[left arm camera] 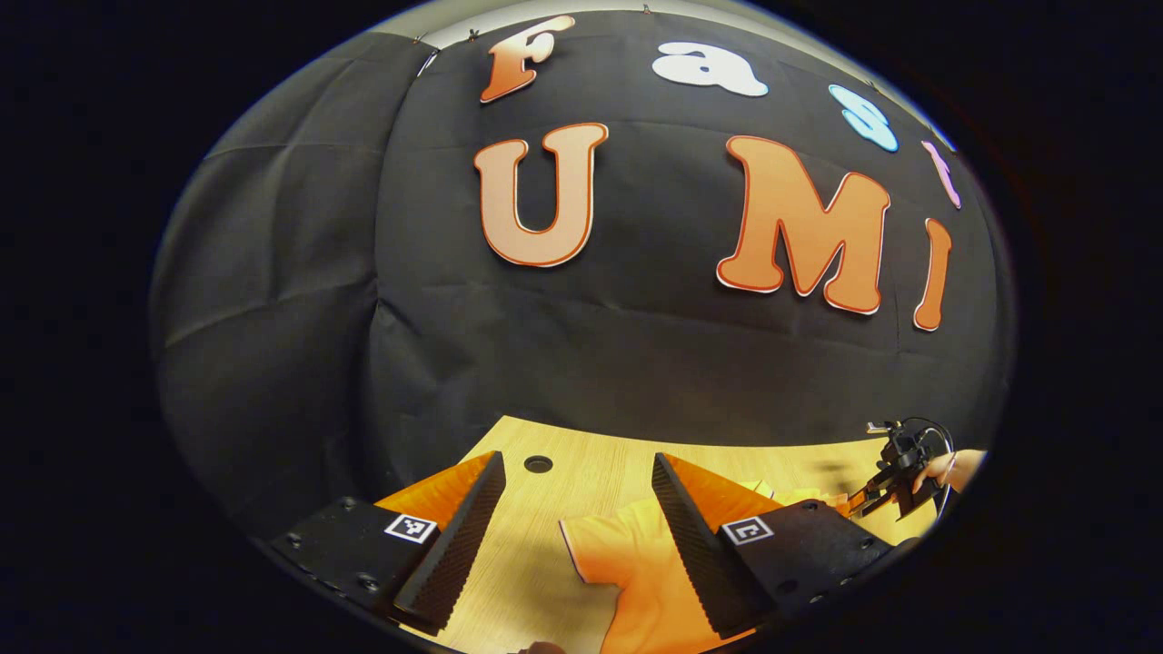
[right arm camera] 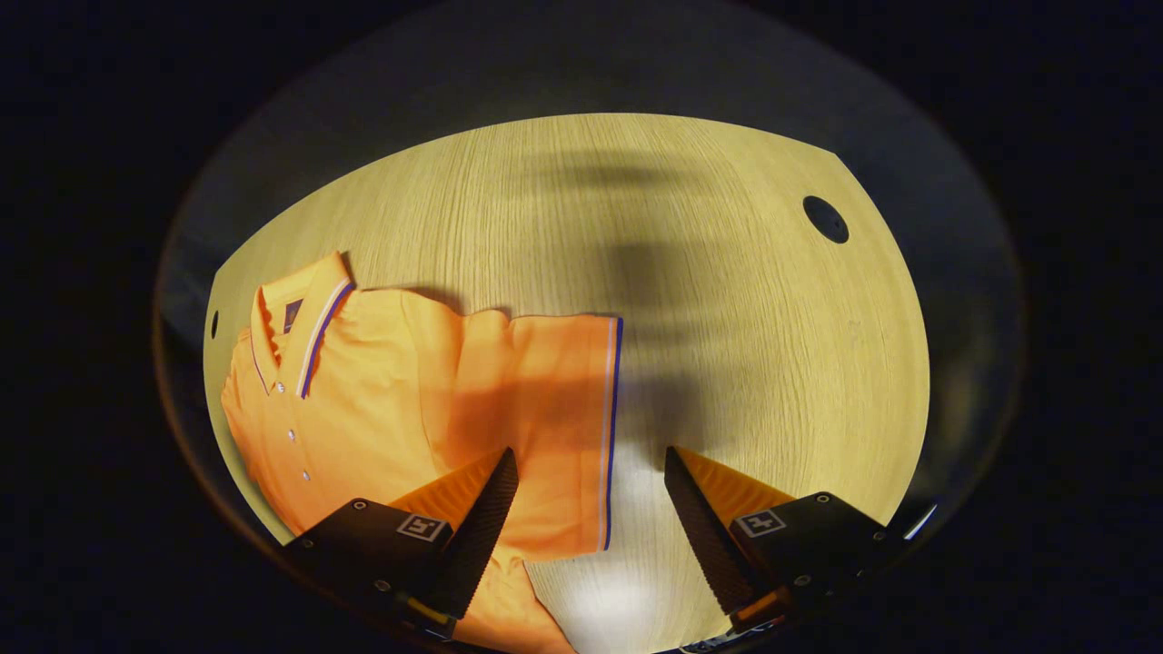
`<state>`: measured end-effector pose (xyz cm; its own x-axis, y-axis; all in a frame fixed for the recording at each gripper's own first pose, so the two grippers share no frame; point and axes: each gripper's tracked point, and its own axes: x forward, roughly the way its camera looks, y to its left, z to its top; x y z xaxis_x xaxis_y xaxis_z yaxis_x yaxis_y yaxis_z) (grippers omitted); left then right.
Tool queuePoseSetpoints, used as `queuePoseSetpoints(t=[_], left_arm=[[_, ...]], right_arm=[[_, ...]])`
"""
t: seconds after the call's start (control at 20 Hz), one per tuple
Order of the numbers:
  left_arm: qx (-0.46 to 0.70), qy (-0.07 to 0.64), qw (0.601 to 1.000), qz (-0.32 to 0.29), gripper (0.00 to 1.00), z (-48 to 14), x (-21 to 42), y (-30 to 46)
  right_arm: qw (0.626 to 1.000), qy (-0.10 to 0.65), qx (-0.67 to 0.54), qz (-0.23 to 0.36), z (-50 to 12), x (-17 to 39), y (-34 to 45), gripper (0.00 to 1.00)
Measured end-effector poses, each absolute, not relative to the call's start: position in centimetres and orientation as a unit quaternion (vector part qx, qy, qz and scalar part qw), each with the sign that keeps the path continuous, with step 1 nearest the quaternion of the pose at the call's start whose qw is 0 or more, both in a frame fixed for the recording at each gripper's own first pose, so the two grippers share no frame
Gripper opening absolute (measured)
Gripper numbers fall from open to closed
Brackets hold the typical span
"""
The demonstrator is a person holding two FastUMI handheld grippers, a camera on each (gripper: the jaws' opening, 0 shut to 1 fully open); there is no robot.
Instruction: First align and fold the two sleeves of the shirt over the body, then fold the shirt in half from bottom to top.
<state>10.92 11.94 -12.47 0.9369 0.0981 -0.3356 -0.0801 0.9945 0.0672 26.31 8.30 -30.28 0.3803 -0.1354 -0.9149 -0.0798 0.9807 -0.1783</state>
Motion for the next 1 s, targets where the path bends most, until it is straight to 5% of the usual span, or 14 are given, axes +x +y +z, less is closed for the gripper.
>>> queuePoseSetpoints(t=[0.15, 0.2, 0.3, 0.45, 0.7, 0.95, 1.0], left_arm=[[0.028, 0.171, 0.984, 0.049, 0.96, -12.4, 10.7, 12.1], [0.028, 0.170, 0.984, 0.052, 0.98, -12.6, 10.7, 12.2], [0.022, 0.169, 0.984, 0.055, 0.95, -12.6, 10.7, 12.3], [0.008, 0.176, 0.983, 0.057, 0.98, -13.0, 10.2, 12.5], [0.002, 0.180, 0.981, 0.068, 0.98, -13.6, 8.6, 13.1], [0.006, 0.167, 0.984, 0.068, 0.96, -12.7, 7.7, 13.7], [0.005, 0.167, 0.984, 0.068, 0.96, -12.7, 7.6, 13.7]], right_arm=[[0.828, 0.554, -0.086, -0.015, -30.5, 26.3, 8.8, 0.95], [0.830, 0.551, -0.086, -0.015, -30.4, 26.3, 8.8, 0.86], [0.833, 0.546, -0.085, -0.014, -30.3, 26.2, 9.0, 0.92], [0.836, 0.542, -0.085, -0.014, -30.3, 26.1, 9.3, 0.76], [0.841, 0.536, -0.066, -0.025, -30.1, 25.5, 9.9, 0.23], [0.860, 0.509, -0.035, -0.015, -30.0, 25.1, 10.3, 0.15], [0.854, 0.520, -0.007, -0.015, -30.0, 25.4, 11.0, 0.01]])
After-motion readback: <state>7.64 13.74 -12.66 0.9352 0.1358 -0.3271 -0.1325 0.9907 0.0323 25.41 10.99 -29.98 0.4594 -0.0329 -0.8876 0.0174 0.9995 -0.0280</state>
